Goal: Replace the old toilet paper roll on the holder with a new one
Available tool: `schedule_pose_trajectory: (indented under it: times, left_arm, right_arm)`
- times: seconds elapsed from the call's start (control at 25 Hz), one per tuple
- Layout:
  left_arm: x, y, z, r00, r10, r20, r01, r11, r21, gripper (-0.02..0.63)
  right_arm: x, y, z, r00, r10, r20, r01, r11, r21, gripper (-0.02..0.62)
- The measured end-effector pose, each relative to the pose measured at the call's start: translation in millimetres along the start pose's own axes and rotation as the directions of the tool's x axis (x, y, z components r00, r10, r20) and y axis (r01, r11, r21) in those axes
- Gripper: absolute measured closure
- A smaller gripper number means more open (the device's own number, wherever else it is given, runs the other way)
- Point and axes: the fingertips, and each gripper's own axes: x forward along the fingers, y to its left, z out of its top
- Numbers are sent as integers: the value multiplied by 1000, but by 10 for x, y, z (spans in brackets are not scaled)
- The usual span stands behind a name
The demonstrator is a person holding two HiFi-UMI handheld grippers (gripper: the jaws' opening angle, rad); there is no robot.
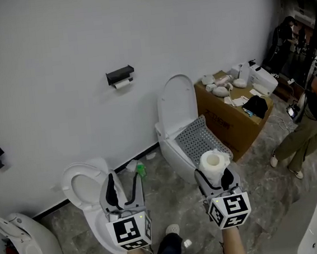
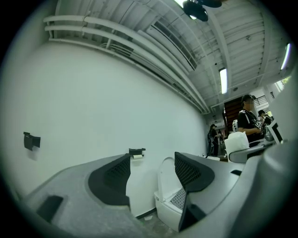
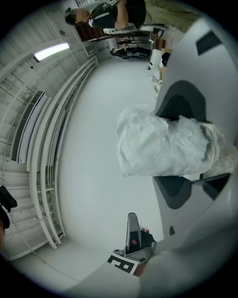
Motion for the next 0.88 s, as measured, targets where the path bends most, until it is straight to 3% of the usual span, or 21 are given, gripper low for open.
schedule_pose_trajectory:
  times: [0.36, 0.88]
  left_arm:
    - [1430, 248, 95, 1000, 11, 14, -12, 999, 42, 325]
    - [2557, 507, -153, 993, 117, -32, -115, 991, 66, 325]
  right_arm:
    - [1389, -375, 334, 1000, 3, 30, -3, 1000, -19, 285]
    - [2796, -701, 286, 996, 90, 4, -90, 996, -9, 285]
